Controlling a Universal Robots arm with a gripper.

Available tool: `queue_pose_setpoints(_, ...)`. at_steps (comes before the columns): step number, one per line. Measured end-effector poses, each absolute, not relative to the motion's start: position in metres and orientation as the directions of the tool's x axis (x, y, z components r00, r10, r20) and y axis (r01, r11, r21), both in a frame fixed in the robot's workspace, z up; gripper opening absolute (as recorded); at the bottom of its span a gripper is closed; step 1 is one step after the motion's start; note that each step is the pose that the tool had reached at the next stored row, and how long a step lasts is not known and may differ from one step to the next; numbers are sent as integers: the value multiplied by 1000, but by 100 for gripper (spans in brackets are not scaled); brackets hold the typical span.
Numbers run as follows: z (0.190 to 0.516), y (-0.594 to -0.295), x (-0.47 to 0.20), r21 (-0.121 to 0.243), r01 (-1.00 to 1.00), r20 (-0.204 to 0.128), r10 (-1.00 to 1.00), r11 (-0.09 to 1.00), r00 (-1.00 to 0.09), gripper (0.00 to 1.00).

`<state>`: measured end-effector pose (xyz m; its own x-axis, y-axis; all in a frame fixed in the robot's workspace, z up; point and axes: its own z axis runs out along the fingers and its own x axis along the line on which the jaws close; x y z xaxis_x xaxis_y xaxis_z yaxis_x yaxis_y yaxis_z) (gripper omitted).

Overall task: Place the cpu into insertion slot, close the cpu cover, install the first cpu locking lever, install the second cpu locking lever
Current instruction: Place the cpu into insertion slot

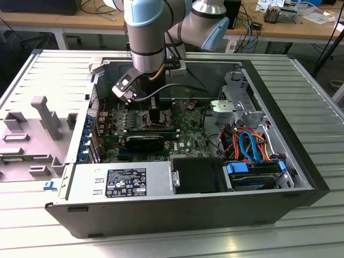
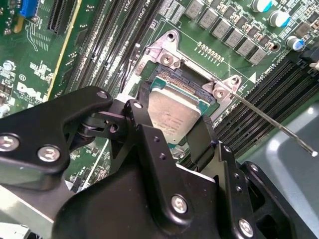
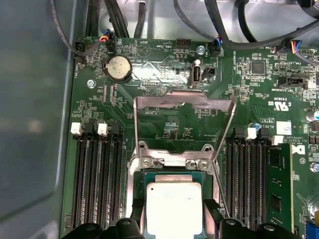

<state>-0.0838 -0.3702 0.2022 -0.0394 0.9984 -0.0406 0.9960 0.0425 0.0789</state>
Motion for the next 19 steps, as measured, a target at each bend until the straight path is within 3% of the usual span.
queue_pose_setpoints(19, 200, -368, -84, 79, 996, -41, 999, 34, -31, 55)
